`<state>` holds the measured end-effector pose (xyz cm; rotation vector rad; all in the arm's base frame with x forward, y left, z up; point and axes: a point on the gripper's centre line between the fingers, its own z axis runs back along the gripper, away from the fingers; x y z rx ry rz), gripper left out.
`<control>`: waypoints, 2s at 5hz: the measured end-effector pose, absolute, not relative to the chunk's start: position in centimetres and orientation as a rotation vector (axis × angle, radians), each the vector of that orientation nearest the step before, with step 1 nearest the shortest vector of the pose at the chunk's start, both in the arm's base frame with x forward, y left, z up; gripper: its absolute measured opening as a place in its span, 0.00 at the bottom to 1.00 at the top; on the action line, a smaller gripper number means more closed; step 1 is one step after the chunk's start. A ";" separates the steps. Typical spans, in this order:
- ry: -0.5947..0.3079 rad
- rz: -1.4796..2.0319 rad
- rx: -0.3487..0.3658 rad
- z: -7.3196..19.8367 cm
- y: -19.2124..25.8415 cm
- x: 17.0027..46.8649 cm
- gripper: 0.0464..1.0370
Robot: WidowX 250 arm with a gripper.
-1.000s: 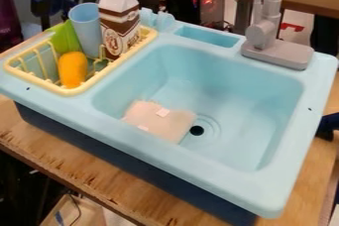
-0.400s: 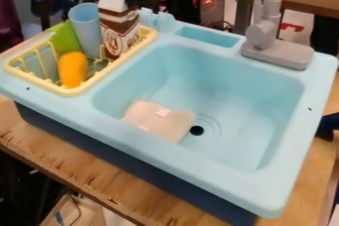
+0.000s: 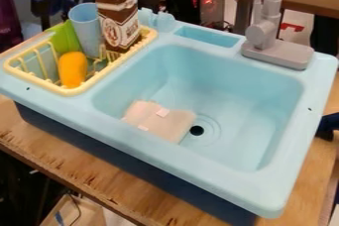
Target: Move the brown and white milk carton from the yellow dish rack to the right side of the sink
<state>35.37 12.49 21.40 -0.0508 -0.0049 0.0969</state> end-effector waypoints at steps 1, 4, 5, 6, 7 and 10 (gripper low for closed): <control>-0.030 0.103 -0.069 22.8 12.1 35.1 0.77; -0.173 0.073 -0.054 27.6 8.7 30.9 0.77; -0.120 0.019 -0.048 25.8 5.2 30.7 0.77; -0.137 0.000 -0.045 24.8 2.1 30.3 0.77; -0.183 -0.007 -0.033 23.6 -1.2 29.9 0.77; -0.213 -0.006 -0.046 19.9 -8.6 32.2 0.77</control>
